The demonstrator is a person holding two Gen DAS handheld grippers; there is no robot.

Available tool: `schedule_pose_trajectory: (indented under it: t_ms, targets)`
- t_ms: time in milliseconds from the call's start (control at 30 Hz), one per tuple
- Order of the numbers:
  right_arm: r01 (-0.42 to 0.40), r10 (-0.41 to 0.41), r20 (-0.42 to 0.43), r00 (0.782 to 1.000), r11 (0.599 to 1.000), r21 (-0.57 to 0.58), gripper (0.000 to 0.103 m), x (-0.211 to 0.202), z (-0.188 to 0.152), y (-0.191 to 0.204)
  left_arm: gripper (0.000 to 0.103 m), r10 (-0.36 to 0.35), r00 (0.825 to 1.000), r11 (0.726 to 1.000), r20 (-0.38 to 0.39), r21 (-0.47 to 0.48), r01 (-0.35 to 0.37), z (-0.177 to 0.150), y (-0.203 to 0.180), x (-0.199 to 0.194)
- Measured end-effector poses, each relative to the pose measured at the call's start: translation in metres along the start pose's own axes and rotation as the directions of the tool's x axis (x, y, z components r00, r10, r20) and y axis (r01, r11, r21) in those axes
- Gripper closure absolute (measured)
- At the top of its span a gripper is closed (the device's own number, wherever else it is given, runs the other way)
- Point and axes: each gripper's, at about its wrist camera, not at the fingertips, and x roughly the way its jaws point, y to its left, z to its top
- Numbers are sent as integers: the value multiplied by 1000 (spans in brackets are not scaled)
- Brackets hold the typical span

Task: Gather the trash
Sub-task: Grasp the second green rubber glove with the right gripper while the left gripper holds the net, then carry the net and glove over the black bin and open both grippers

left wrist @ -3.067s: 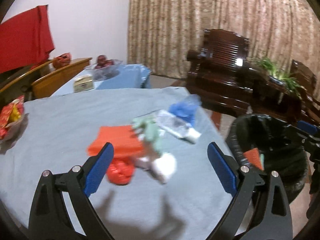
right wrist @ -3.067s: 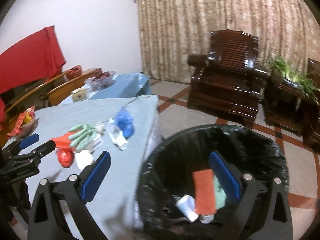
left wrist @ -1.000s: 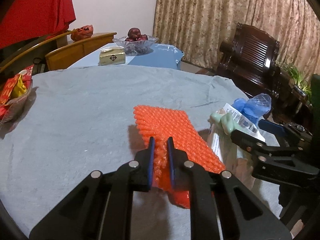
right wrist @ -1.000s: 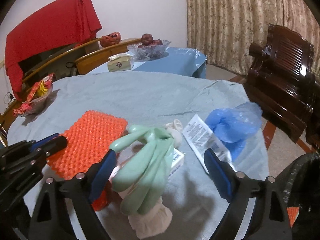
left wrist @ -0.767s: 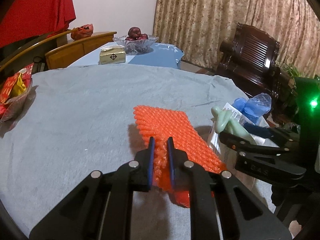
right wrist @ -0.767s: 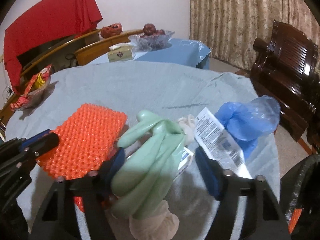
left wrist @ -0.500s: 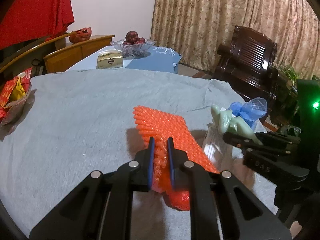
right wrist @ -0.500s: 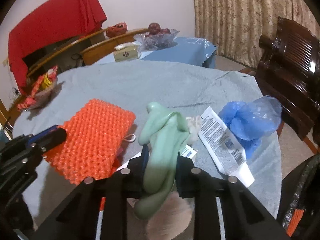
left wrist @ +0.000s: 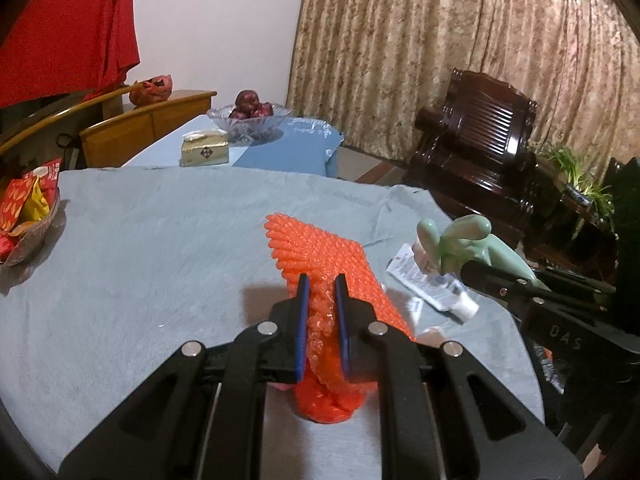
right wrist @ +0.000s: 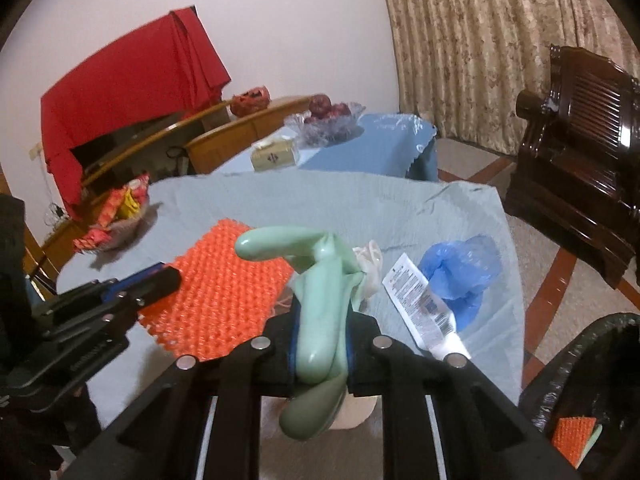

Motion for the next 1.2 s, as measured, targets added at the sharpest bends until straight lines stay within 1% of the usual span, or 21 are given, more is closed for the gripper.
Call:
schedule_pose_trajectory:
  t_ms: [300, 600, 733, 867, 1000, 1200]
  targets:
    - [8, -8, 65, 998, 1000, 4, 86, -51, 1, -10, 91, -49, 998, 998, 25, 42, 48, 6, -37, -21]
    - [58, -60, 111, 992, 998, 20, 86, -100, -10, -26, 91, -114, 993, 991, 35, 80, 111, 4, -79, -33]
    - [97, -100, 119, 988, 995, 30, 86, -121, -21, -40, 91, -152, 988, 984, 30, 101, 149, 0, -102, -36]
    - [138, -144, 119, 982, 989, 60, 86, -142, -33, -59, 91, -198, 980, 971, 15, 140, 194, -8, -134, -37]
    - [186, -197, 123, 973, 978, 94, 86, -162, -45, -82, 91, -240, 971, 957, -5, 165, 238, -15, -162, -33]
    - [260, -280, 128, 952, 954, 149, 86, -192, -60, -118, 91, -294, 955, 934, -28, 203, 293, -26, -202, -24]
